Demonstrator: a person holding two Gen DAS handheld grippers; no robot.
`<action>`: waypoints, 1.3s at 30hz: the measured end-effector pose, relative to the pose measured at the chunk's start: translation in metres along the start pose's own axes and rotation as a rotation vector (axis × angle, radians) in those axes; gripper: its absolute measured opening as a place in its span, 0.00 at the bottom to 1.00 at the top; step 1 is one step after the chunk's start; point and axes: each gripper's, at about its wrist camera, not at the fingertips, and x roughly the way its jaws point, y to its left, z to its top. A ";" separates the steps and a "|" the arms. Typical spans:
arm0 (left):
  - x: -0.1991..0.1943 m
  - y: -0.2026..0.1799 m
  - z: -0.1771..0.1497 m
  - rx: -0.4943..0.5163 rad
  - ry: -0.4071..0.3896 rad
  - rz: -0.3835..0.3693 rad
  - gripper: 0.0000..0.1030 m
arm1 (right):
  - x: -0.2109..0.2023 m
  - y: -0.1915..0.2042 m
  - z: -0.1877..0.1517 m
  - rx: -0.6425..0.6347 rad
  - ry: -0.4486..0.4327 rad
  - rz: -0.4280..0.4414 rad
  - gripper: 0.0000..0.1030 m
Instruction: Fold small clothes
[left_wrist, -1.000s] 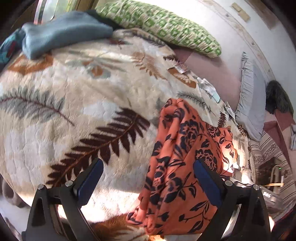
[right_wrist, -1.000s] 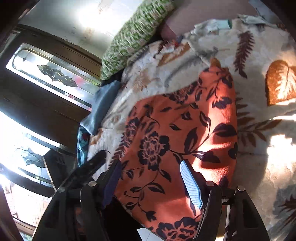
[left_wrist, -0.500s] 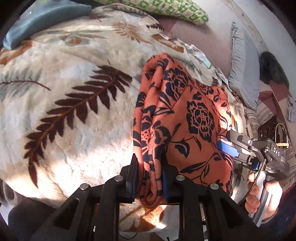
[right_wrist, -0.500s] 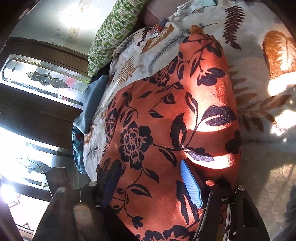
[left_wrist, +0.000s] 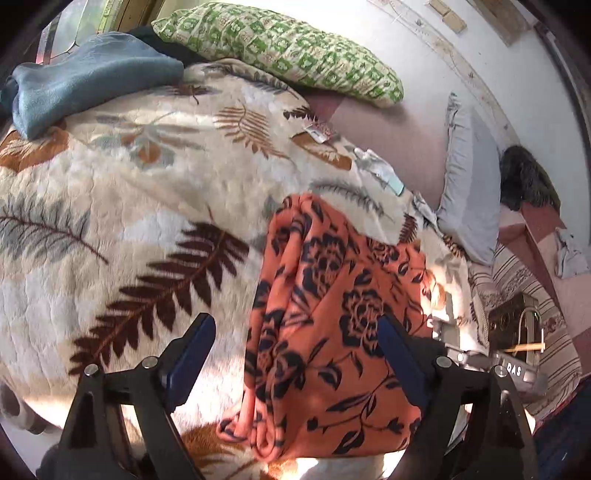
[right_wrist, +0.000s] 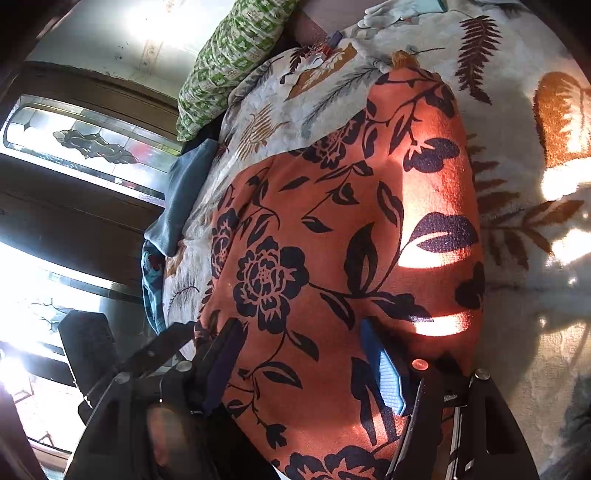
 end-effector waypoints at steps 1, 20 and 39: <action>0.010 -0.002 0.011 0.007 0.011 -0.012 0.87 | -0.004 0.003 0.001 -0.003 -0.002 0.003 0.68; 0.114 -0.020 0.046 0.189 0.139 0.041 0.22 | 0.008 -0.008 0.028 -0.037 -0.018 0.038 0.69; 0.078 -0.024 -0.012 0.224 0.159 0.234 0.67 | -0.024 -0.005 -0.013 0.036 -0.042 0.121 0.75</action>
